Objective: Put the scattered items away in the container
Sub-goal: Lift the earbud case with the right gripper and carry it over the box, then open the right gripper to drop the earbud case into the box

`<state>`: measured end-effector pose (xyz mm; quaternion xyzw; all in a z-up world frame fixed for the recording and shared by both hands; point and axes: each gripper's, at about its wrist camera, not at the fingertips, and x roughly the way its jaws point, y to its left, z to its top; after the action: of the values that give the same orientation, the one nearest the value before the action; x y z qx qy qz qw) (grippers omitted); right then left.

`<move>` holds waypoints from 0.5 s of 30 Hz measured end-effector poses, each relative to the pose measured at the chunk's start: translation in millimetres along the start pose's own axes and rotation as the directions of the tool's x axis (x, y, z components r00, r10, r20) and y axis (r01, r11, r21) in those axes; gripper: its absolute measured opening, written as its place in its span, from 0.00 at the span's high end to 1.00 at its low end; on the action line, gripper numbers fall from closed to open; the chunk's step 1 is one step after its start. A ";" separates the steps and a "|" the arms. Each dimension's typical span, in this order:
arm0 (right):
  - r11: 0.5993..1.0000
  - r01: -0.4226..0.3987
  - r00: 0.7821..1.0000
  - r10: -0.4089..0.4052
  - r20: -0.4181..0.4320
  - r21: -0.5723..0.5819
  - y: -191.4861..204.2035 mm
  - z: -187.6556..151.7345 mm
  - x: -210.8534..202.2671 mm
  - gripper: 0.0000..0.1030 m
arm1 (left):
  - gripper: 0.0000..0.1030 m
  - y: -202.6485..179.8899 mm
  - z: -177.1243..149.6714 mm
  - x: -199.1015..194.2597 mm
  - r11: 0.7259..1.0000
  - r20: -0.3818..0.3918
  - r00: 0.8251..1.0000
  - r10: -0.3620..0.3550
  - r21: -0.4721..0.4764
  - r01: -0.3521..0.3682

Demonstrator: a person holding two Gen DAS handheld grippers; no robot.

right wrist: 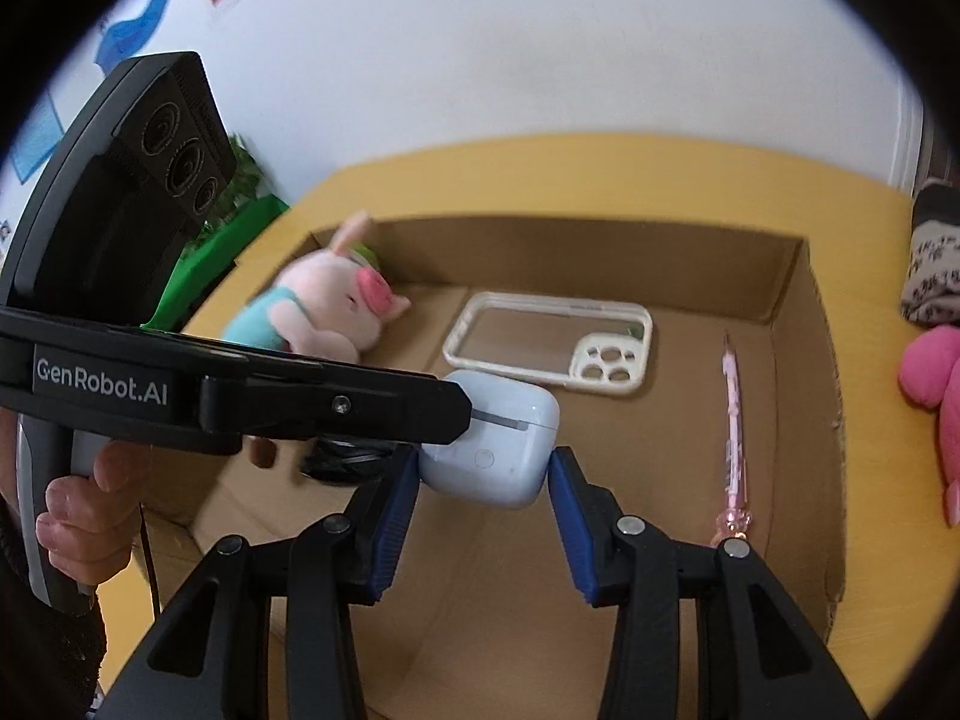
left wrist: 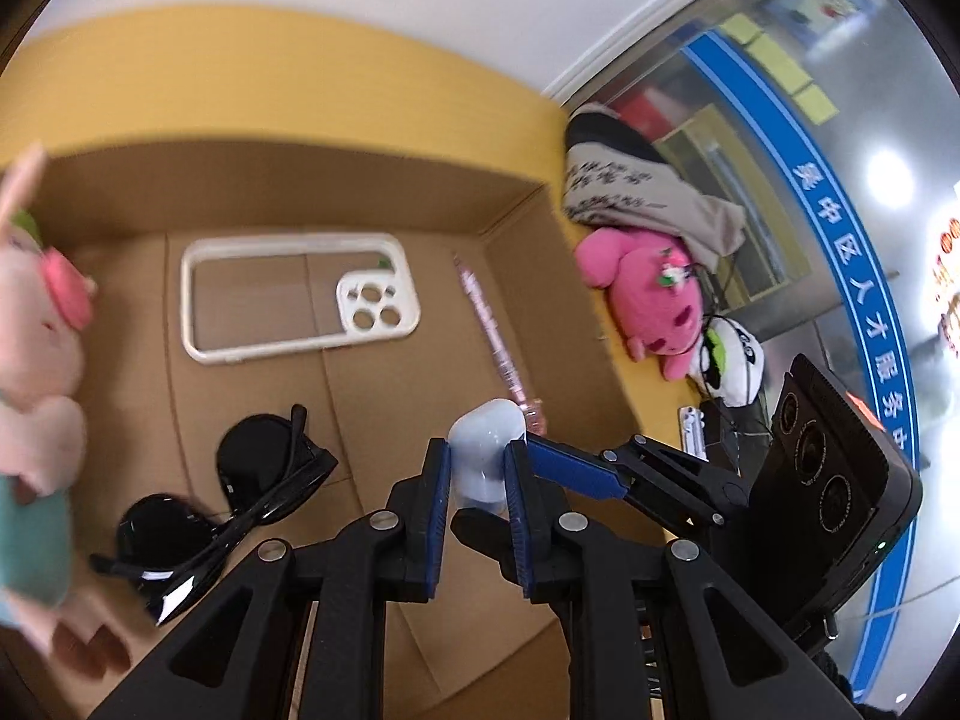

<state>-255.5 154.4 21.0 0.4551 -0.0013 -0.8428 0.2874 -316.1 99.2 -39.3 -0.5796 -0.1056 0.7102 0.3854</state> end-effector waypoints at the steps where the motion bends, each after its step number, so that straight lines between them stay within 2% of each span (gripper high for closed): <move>1: 1.000 0.001 0.999 -0.001 -0.036 0.014 -6.3 0.9 9.2 0.58 | 0.82 4.4 1.0 8.7 1.000 -0.018 1.000 -0.002 -0.014 0.001; 4: 0.999 0.016 0.989 -0.008 -0.149 0.051 -19.4 -0.6 31.7 0.58 | 0.83 17.1 2.5 34.5 0.998 -0.072 0.997 -0.012 -0.063 0.008; 7: 0.997 0.051 0.973 -0.036 -0.227 0.061 -23.0 -5.1 44.0 0.58 | 0.83 21.6 2.1 50.3 0.997 -0.099 0.995 -0.013 -0.079 0.005; 11: 0.994 0.074 0.959 -0.049 -0.277 0.080 -29.5 -10.5 54.5 0.58 | 0.81 26.2 0.9 64.8 0.996 -0.130 0.991 0.008 -0.091 -0.020; 15: 0.993 0.096 0.956 -0.073 -0.286 0.067 -29.1 -10.4 58.5 0.56 | 0.78 30.8 -2.7 65.2 0.993 -0.136 0.991 0.011 -0.113 -0.027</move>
<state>-286.1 153.0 -37.6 0.5817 0.0254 -0.7798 0.2299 -328.8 121.0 -106.8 -0.6484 -0.1145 0.6658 0.3511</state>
